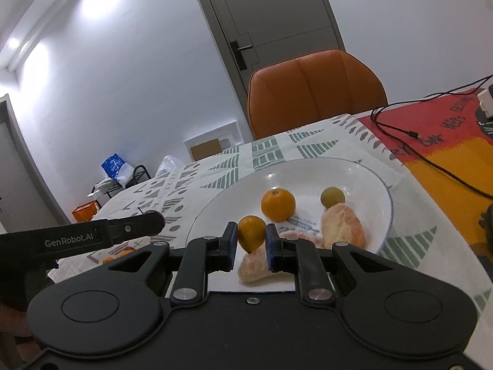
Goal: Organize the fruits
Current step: 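Lift and carry the small orange and red fruit over the white bowl with both grippers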
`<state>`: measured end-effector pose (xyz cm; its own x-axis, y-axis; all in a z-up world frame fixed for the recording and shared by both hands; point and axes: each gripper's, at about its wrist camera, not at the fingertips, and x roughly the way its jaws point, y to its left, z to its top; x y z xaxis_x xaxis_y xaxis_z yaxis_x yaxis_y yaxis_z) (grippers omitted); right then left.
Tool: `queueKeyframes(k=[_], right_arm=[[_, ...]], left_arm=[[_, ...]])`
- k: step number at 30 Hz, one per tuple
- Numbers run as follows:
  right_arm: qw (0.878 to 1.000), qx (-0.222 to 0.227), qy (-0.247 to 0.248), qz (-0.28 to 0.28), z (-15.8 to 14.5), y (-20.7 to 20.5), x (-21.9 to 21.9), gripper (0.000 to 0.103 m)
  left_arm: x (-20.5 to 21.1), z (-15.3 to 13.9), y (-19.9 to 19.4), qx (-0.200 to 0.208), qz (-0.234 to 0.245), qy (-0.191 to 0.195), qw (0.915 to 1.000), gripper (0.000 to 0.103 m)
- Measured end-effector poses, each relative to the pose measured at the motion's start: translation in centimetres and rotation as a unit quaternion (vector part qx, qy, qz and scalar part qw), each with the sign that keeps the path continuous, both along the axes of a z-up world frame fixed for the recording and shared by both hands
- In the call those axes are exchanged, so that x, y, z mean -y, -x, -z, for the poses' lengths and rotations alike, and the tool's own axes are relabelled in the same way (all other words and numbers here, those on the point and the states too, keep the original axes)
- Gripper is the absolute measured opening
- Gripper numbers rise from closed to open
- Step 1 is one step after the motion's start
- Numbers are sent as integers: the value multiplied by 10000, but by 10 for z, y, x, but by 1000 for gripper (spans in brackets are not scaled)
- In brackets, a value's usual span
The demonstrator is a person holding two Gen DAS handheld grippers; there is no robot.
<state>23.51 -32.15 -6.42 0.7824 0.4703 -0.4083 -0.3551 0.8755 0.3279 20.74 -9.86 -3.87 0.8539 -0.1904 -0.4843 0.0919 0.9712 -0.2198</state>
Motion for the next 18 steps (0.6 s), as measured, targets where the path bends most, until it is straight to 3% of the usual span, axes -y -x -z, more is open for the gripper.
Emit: queueKeyframes(k=[12,14,18], right_arm=[[9989,225,212,355,-7,-22,5,18],[9983,222,174,505,-8,-24,10,26],[9980,213,169,574,-9,-22,15,30]], left_arm=[[12,-3,-22,52,95,33,9999,21],[13,-2,-26,44,99,71,9999,21],[17,-2,-31,-4,129,153,9998,22]])
